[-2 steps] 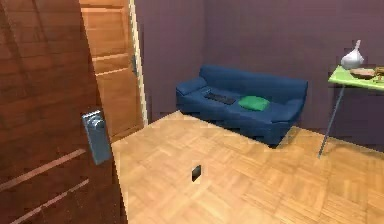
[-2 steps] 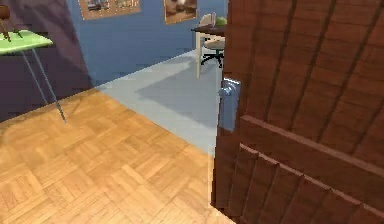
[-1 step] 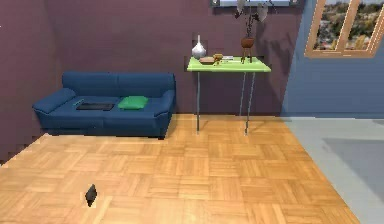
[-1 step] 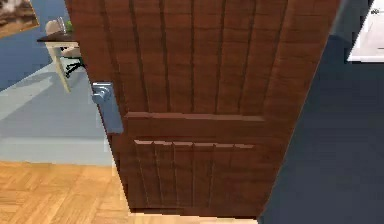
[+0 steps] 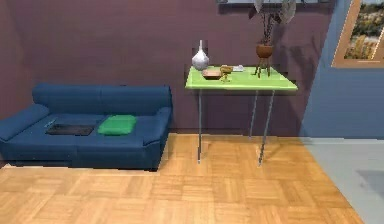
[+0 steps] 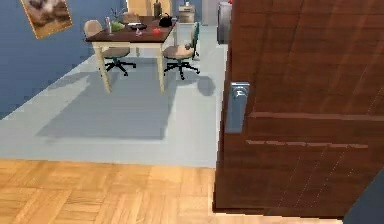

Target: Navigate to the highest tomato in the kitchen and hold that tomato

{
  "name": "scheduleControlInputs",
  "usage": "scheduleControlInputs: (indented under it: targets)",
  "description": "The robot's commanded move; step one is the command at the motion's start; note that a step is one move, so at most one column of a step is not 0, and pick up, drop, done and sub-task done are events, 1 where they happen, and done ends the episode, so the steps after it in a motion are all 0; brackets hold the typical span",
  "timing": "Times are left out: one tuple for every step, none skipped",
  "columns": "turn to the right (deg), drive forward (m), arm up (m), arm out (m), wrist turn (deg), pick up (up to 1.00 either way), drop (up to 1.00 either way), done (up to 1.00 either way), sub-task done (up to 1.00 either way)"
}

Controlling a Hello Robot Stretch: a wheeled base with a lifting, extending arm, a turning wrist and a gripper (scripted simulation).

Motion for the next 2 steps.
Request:
scheduleControlInputs:
  targets:
    - [45.0,0.00,0.00,0.00,0.0,0.00,0.00,0.00,0.00]
    - [9.0,0.00,0.00,0.00,0.0,0.00,0.00,0.00,0.00]
